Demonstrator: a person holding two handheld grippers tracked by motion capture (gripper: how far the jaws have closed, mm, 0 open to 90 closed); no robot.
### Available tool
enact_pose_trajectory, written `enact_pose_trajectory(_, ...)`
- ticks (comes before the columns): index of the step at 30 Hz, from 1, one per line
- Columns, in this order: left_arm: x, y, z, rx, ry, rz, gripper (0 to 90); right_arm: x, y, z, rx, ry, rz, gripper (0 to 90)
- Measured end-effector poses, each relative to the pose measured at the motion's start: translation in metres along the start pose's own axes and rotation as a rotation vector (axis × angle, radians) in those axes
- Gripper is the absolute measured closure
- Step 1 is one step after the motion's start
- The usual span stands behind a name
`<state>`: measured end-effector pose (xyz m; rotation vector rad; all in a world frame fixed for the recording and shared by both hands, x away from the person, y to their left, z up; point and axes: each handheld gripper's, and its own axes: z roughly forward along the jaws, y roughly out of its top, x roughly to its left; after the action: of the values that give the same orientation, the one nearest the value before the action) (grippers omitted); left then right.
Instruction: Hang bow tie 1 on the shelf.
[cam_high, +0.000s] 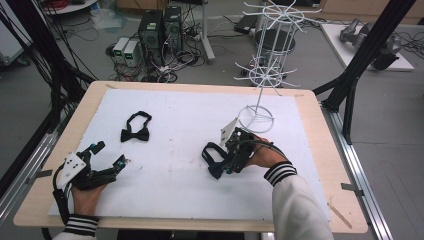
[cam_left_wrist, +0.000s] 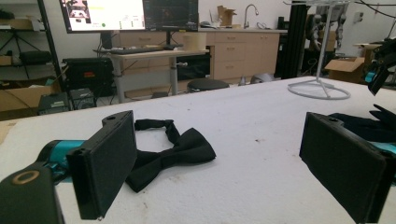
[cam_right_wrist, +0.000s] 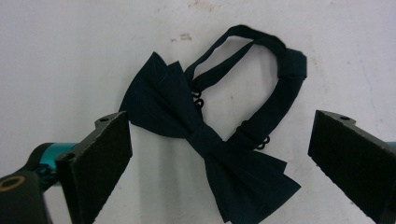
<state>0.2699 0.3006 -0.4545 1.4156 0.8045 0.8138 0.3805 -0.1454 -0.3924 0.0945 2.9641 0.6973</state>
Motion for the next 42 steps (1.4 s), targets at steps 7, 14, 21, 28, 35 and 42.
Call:
enact_pose_trajectory(7, 0.0, 0.0, 0.0, -0.004, 0.0, -0.005, 11.5, 0.001, 0.002, 0.007, 0.047, -0.004, -0.027, 7.7)
enact_pose_trajectory(14, 0.0, 0.0, 0.0, -0.003, 0.0, -0.001, 11.5, -0.002, 0.001, 0.01, 0.061, 0.033, -0.014, 22.0)
enact_pose_trajectory(21, 0.0, 0.0, 0.0, -0.003, 0.0, -0.002, 11.5, -0.002, 0.002, 0.015, 0.08, 0.043, -0.024, 25.7)
enact_pose_trajectory(28, 0.0, 0.0, 0.0, -0.003, 0.0, -0.002, 11.5, -0.002, 0.002, 0.019, 0.108, 0.055, -0.023, 35.8)
enact_pose_trajectory(35, 0.0, 0.0, 0.0, -0.003, 0.0, -0.002, 11.5, -0.002, 0.002, 0.019, 0.135, 0.054, -0.056, 46.0)
enact_pose_trajectory(42, 0.0, 0.0, 0.0, -0.003, 0.0, -0.002, 11.5, -0.001, 0.001, 0.021, 0.168, 0.052, -0.085, 57.7)
